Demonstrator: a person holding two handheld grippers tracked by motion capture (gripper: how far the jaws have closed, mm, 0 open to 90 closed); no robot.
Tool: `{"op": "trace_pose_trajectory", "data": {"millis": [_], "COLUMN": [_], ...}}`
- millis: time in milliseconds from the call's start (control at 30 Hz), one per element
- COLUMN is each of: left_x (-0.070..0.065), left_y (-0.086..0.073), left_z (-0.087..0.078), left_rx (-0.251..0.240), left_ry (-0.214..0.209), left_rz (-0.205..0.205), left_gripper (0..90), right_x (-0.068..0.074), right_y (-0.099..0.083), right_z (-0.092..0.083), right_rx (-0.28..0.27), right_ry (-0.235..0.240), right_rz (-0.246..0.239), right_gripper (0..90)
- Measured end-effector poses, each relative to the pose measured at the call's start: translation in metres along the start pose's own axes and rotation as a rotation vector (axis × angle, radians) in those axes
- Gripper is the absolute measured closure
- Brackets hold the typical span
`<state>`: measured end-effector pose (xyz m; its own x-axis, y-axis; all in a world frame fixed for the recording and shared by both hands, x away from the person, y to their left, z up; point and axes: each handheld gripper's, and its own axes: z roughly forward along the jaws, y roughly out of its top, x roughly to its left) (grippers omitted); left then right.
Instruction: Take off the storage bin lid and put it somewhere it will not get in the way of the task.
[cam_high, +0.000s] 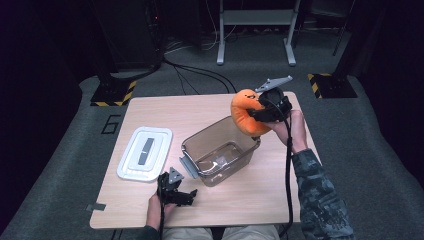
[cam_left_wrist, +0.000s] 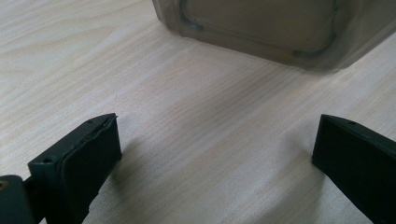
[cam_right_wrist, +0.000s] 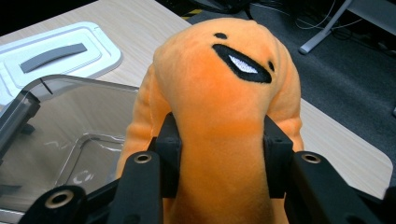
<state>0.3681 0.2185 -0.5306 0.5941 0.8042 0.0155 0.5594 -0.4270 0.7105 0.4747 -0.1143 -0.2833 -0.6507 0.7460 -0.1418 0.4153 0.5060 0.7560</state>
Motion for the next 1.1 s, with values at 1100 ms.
{"op": "trace_pose_trajectory", "data": {"millis": [1100], "left_x": [0.000], "left_y": [0.000], "left_z": [0.000], "left_rx": [-0.004], "left_ry": [-0.004], "left_rz": [-0.004], "left_gripper": [1.0], "right_x": [0.032], "right_y": [0.009], "right_z": [0.032], "right_rx": [0.071], "right_ry": [0.058], "right_rz": [-0.045], "right_gripper": [58.7]}}
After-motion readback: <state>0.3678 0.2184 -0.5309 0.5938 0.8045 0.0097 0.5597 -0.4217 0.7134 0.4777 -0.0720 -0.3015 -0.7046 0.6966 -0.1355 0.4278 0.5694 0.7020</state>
